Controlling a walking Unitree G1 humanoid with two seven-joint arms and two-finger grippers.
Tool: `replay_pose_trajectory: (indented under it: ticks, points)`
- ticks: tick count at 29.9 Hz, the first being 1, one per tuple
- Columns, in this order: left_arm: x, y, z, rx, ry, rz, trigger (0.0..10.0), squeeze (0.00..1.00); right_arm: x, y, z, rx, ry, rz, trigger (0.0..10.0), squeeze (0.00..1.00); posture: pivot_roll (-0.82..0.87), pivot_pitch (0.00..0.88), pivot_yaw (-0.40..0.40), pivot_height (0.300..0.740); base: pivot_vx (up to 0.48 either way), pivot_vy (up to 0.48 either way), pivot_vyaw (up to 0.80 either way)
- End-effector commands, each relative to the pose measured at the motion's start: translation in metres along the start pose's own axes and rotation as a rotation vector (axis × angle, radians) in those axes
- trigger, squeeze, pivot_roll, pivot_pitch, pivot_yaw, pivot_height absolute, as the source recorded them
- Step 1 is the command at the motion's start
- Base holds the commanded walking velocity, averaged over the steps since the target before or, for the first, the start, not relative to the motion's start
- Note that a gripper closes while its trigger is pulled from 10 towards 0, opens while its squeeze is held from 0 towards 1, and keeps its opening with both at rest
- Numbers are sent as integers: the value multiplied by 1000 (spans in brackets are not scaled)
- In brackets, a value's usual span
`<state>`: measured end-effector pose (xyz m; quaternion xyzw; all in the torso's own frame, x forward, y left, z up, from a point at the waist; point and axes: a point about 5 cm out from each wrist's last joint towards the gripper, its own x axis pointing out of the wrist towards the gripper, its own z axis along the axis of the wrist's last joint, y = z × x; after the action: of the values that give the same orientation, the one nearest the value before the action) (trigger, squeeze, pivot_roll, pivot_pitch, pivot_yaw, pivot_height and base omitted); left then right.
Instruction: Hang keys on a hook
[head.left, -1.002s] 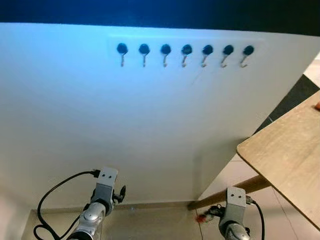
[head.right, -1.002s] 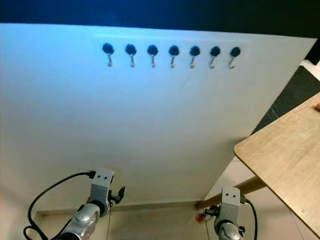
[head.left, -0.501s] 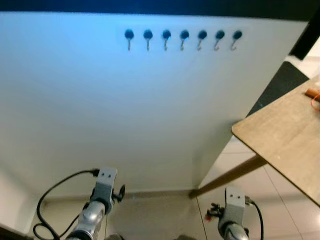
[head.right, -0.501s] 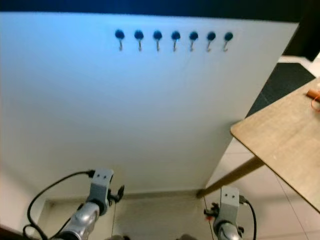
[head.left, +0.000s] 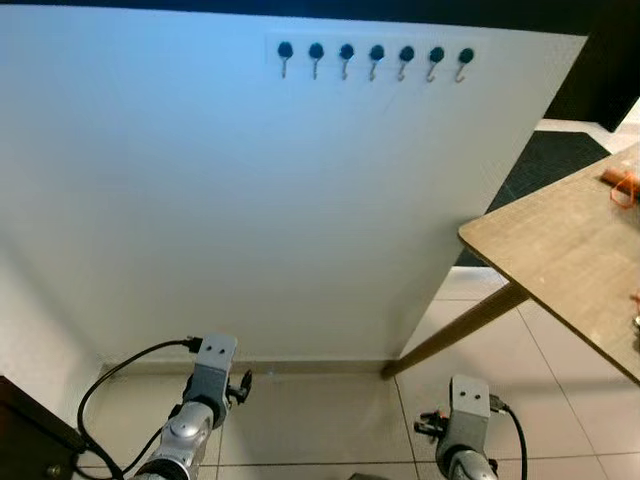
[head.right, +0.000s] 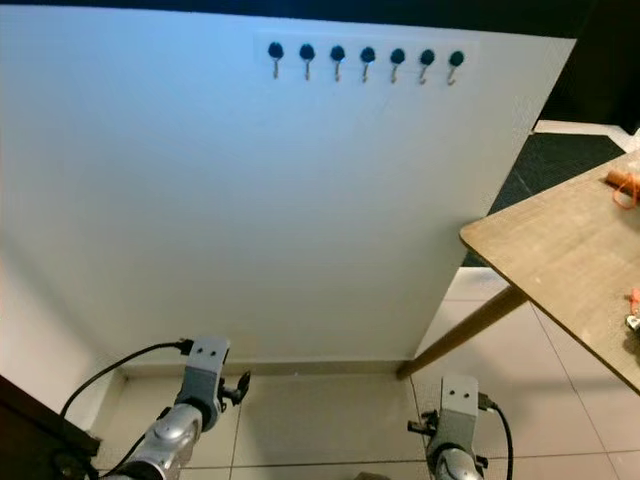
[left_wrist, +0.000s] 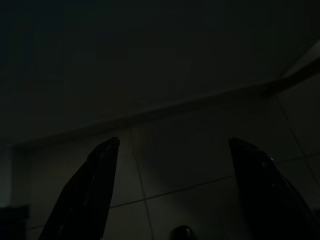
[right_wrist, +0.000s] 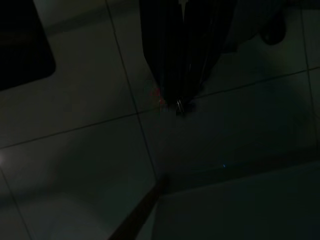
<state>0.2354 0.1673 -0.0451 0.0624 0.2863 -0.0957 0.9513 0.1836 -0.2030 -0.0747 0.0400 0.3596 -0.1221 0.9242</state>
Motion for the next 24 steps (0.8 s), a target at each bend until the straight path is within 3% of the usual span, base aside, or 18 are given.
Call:
replay_pose_trajectory:
  ticks: [1,3,9,16,19,24]
  points:
    - [1,-1,1,24,10,-5,10000,0,2,0,6,-7,-19,3,10000,0,63,5,-36,740,0,-480,0]
    - [1,-1,1,13,8,-2,10000,0,2,-1,6,-7,-19,2,10000,0,63,5,-36,740,0,-480,0]
    - [3,3,4,-19,13,42,10000,0,3,-1,9,-27,-29,12,10000,0,62,0,-36,740,0,0,0]
    - [6,6,12,15,-7,66,10000,0,5,13,23,-153,-103,98,10000,0,62,0,-36,740,0,0,0]
    - [8,12,25,37,-65,62,10000,0,7,34,47,-195,-234,201,10000,0,54,0,-29,740,0,0,0]
    - [10,21,43,85,-138,38,10000,0,5,55,85,-180,-415,282,10000,0,55,3,-28,740,0,0,0]
